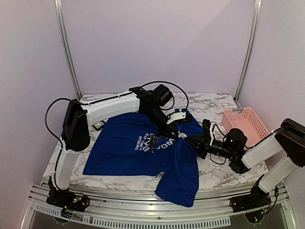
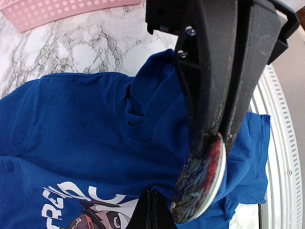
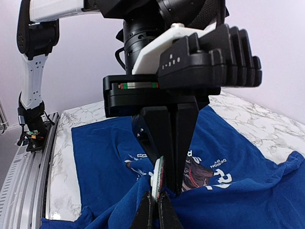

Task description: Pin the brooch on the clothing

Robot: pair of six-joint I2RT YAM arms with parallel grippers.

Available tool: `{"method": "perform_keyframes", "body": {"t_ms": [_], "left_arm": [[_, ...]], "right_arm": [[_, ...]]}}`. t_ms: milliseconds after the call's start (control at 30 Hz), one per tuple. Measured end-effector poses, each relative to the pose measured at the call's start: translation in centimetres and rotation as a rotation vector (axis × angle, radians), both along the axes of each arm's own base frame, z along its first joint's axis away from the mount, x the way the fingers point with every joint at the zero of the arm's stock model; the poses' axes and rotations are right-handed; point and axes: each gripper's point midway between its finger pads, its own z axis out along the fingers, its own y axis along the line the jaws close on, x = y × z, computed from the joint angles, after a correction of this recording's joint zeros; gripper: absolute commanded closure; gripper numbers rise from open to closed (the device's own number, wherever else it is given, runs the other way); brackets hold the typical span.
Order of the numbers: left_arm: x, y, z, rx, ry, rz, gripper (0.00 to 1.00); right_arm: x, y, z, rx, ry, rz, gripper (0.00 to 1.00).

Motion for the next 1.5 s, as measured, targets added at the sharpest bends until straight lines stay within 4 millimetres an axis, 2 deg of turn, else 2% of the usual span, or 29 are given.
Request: {"method": "perform_keyframes", "body": {"t_ms": [267,567,833,867,967,1033,1167,1267,1333,1400,1467,1500], "left_arm": [[-0.1,-0.1,0.7,-0.015,-0.002,-0.004,1.00],[-0.4,-0.3,0.9,-0.026,0.011,-0.007,1.00],[-0.4,-1.0,1.2,-0.053,0.011,0.000,1.00],[-0.4,-1.0,1.1,-0.054,0.012,0.001,0.98],[-0.5,-0.8,1.1,-0.057,0.012,0.006,0.69],[-0.2,-0.7,1.2,-0.056,0.007,0.021,0.58],[0.1,0.7,1.3,-0.056,-0.001,0.032,0.50],[-0.7,3.2,2.0,-0.074,-0.031,0.010,0.44],[-1.2,5.3,3.1,-0.111,-0.078,-0.007,0.43],[-1.7,6.5,4.6,-0.166,-0.132,-0.012,0.42],[-2.3,6.7,6.9,-0.260,-0.192,-0.003,0.40],[-2.5,6.5,7.2,-0.273,-0.198,-0.006,0.38]], "right_arm": [[-0.1,0.1,1.1,0.004,-0.052,0.010,1.00],[-0.2,0.6,1.5,0.026,-0.014,0.040,1.00],[-0.3,0.9,2.7,0.054,-0.025,0.060,1.00],[-0.3,0.9,2.7,0.053,-0.024,0.060,1.00],[-0.4,0.9,2.8,0.052,-0.026,0.062,1.00],[-0.8,1.0,3.3,0.062,-0.039,0.078,1.00],[-1.5,0.9,5.3,0.098,-0.092,0.101,1.00],[-2.0,1.0,7.1,0.124,-0.149,0.126,1.00],[-2.3,0.9,8.3,0.136,-0.189,0.143,1.00],[-2.6,0.8,9.3,0.145,-0.223,0.156,1.00],[-2.8,0.6,9.7,0.146,-0.245,0.167,1.00],[-2.8,0.6,9.7,0.142,-0.247,0.174,1.00]]}}
